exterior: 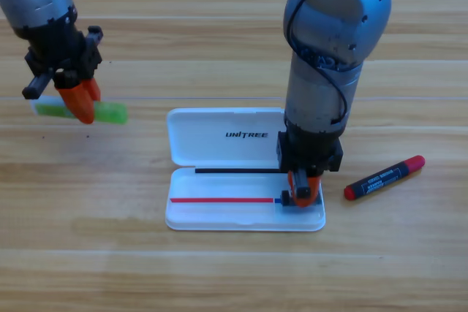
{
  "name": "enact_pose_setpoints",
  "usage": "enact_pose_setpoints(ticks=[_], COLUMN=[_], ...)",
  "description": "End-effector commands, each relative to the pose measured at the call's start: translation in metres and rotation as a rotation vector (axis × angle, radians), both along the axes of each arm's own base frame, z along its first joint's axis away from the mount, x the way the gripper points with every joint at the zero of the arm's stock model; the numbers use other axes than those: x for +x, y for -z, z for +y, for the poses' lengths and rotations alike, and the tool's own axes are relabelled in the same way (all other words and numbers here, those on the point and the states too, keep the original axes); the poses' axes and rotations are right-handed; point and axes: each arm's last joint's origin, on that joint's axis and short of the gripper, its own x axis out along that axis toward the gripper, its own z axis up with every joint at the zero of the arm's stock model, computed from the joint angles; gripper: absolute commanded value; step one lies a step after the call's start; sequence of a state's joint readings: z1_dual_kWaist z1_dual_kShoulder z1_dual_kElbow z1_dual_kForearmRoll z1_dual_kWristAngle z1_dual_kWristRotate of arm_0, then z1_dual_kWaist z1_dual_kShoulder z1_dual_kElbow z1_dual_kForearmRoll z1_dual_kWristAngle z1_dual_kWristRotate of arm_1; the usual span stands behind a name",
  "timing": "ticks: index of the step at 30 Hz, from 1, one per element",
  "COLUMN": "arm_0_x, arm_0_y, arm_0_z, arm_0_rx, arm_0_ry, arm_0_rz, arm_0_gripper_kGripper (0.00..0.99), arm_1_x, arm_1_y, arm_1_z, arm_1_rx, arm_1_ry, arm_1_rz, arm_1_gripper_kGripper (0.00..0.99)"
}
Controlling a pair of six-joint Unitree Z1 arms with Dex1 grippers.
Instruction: Clean up eraser and pencils
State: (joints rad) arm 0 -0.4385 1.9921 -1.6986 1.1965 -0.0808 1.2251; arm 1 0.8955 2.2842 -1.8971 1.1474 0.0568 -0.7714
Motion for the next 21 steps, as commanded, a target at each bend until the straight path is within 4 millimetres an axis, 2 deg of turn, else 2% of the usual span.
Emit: enact_pose_setpoints(ticks=[1, 2, 3, 9, 13, 17, 21], arm_0_x=[-0.003, -0.004, -0.004, -0.005, -0.008, -0.014, -0.023], arm_0_y=[-0.009, -0.01, -0.011, -0.009, -0.011, -0.016, -0.024], arm_0_z=[0.003, 0.003, 0.003, 0.001, -0.004, -0.016, -0.025], arm_0_rx=[-0.011, -0.011, -0.011, -0.006, -0.011, -0.026, -0.035], arm_0_ry=[-0.03, -0.032, -0.032, -0.031, -0.03, -0.031, -0.038], arm_0_rz=[0.005, 0.004, 0.004, 0.012, 0.008, 0.0, -0.013], arm_0_gripper_kGripper=[0.074, 0.074, 0.074, 0.074, 0.074, 0.074, 0.074], arm_1_x=[-0.015, -0.015, -0.015, -0.016, -0.024, -0.047, -0.073], arm_1_y=[0.006, 0.003, 0.001, -0.01, -0.034, -0.069, -0.084], arm_1_z=[0.008, 0.008, 0.008, 0.006, -0.004, -0.034, -0.073], arm_1_rx=[0.007, 0.014, 0.018, 0.038, 0.075, 0.106, 0.098], arm_1_ry=[-0.036, -0.036, -0.037, -0.035, -0.036, -0.042, -0.064], arm_1_rz=[0.018, 0.014, 0.012, -0.004, -0.029, -0.038, -0.02], arm_1_gripper_kGripper=[0.788, 0.853, 0.865, 0.902, 0.904, 0.904, 0.904])
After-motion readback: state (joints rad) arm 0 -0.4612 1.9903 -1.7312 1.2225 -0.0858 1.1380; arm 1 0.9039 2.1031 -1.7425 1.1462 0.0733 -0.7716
